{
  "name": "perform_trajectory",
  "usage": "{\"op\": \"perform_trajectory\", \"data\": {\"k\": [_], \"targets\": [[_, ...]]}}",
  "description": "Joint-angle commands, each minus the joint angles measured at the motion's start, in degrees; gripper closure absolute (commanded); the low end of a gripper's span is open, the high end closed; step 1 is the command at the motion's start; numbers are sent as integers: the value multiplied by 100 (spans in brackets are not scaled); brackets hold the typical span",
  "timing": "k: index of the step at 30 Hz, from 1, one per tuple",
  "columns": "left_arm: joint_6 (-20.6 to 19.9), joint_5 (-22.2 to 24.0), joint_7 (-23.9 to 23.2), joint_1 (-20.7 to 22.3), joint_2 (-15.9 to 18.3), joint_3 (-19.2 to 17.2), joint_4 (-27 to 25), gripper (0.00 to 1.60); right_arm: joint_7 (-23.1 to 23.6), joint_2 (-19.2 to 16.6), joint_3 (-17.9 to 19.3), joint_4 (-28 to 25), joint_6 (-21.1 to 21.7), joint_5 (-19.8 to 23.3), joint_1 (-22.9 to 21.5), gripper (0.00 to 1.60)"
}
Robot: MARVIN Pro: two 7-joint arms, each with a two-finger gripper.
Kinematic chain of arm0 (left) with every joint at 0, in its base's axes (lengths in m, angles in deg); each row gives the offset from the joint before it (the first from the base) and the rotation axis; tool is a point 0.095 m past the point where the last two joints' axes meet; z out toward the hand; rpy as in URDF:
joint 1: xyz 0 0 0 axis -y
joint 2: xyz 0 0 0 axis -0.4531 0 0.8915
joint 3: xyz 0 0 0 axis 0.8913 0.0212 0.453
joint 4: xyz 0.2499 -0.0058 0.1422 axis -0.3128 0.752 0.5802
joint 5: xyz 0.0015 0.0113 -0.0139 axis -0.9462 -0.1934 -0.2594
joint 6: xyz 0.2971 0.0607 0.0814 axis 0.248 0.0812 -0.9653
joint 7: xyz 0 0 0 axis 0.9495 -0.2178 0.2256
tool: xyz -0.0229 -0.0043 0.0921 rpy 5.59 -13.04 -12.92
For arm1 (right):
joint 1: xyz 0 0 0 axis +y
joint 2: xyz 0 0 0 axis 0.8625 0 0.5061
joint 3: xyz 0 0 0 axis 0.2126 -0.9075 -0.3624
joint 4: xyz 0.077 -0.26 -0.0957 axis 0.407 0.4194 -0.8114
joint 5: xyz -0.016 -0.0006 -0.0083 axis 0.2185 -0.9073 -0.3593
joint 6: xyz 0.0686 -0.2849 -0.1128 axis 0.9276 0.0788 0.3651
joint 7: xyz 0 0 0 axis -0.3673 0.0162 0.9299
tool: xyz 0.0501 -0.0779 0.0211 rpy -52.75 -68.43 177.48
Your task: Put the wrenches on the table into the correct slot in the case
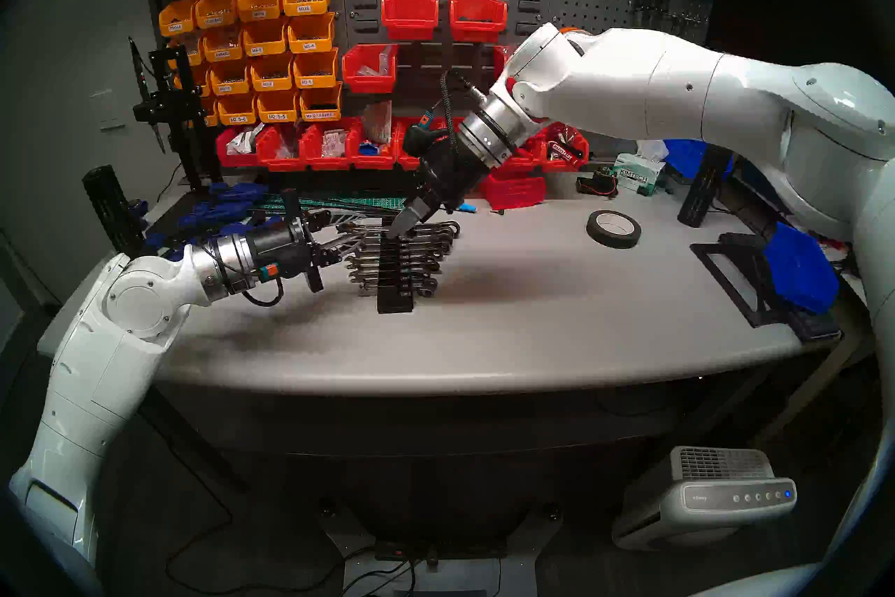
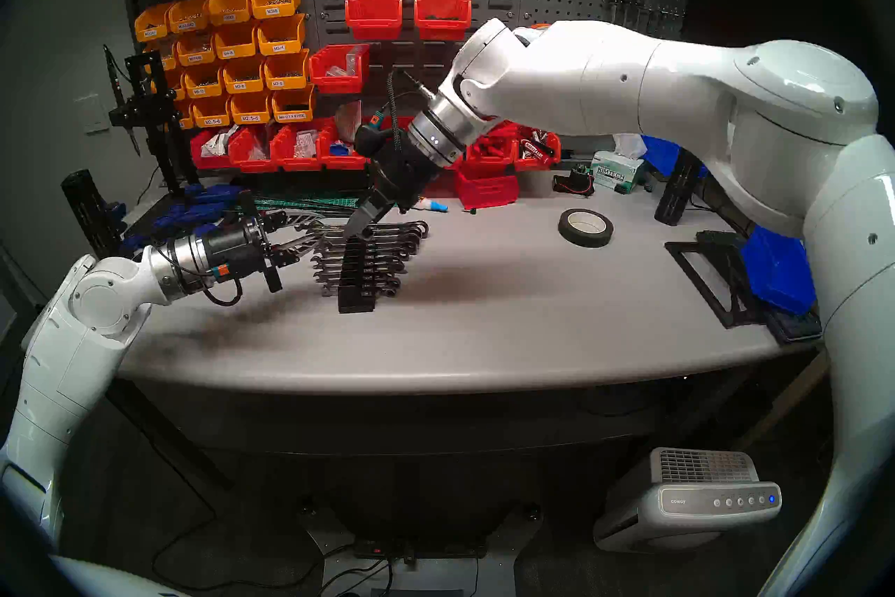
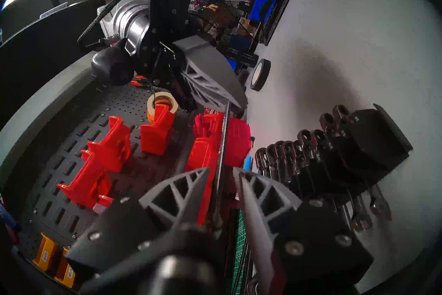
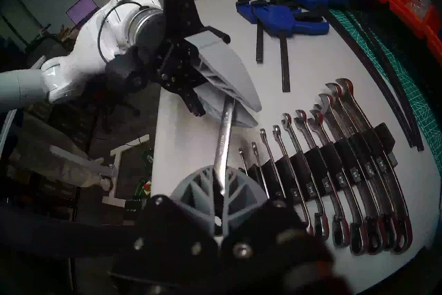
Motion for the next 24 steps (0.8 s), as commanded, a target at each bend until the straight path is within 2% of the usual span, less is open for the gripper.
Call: {"op": "perform_trajectory", "data": {"k": [1, 2, 4, 14, 21, 22, 23, 24], "targets": [[79, -39, 73, 221, -54, -22, 29, 147, 22, -26, 111, 0, 2, 29, -188, 160], [95, -47, 82, 214, -74, -15, 39, 156, 28, -26, 118, 10, 6, 44, -178, 160], [161, -109, 112, 201, -124, 0, 79, 160, 30, -22, 113, 9, 2, 38, -179, 160], [363, -448, 218, 125, -340, 117, 467, 160, 32, 21, 110, -8, -117, -9, -168, 160], [358, -347, 215, -37, -303, 46, 452, 160, -96, -13, 133, -53, -330, -82, -157, 160], [391, -394, 225, -42, -295, 32, 436, 160, -114, -18, 134, -59, -357, -91, -154, 155], [382, -386, 219, -41, -288, 26, 429, 160, -123, -25, 137, -67, -407, -106, -148, 127], [384, -351, 233, -19, -312, 26, 445, 160, -168, -42, 144, -99, -509, -145, -139, 126]]}}
